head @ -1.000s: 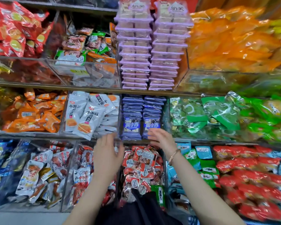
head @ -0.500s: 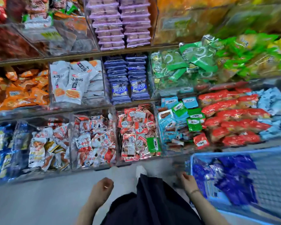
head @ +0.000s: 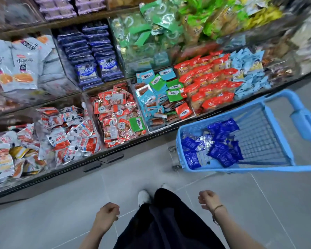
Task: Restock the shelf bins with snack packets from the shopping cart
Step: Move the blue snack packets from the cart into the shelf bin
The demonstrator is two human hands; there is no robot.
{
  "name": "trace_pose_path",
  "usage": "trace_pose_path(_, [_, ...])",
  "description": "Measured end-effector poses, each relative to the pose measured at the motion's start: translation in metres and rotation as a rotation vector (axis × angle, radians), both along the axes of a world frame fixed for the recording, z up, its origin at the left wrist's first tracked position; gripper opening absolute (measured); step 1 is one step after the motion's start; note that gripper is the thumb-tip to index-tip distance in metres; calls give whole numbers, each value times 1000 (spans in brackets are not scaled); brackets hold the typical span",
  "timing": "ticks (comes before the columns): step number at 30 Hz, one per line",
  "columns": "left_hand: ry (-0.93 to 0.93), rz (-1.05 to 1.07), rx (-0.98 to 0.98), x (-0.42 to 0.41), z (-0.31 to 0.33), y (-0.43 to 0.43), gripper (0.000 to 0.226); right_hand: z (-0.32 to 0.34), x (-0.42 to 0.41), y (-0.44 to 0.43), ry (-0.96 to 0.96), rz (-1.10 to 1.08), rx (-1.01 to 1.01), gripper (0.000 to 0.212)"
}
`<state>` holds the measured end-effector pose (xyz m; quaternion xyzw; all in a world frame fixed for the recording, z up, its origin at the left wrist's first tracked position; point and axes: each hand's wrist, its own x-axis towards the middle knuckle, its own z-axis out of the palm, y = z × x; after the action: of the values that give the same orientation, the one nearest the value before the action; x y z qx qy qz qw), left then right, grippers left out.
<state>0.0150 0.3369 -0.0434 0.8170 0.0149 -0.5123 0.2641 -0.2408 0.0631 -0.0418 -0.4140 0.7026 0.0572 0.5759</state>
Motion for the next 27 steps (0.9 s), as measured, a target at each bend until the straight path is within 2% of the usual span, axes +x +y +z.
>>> trace_pose_path(10, [-26,-61,-8,-47,-7,-84,13,1,-42,-95,9,164,-130,20])
trace_pose_path(16, [-45,10,-3,-93,-19,-171,14,-1,-54,-194,28,394,-222,23])
trace_pose_path(19, [-73,-62,-12,-117,-32,-215,18,-17,-56,-240,37,474,-235,13])
trace_pose_path(21, [-97,-98,-42,-128,-44,-241,20,-33,-60,-264,57,520,-230,15])
trace_pose_path(24, [-144,-48,-43,-133,-58,-278,3,-58,-64,-288,114,617,-222,13])
trace_pose_path(25, [-163,-31,-39,-131,-63,-289,7,-66,-63,-295,152,660,-212,10])
trace_pose_path(27, [-188,-37,-32,-126,-77,-311,18,-88,-62,-308,219,725,-191,19])
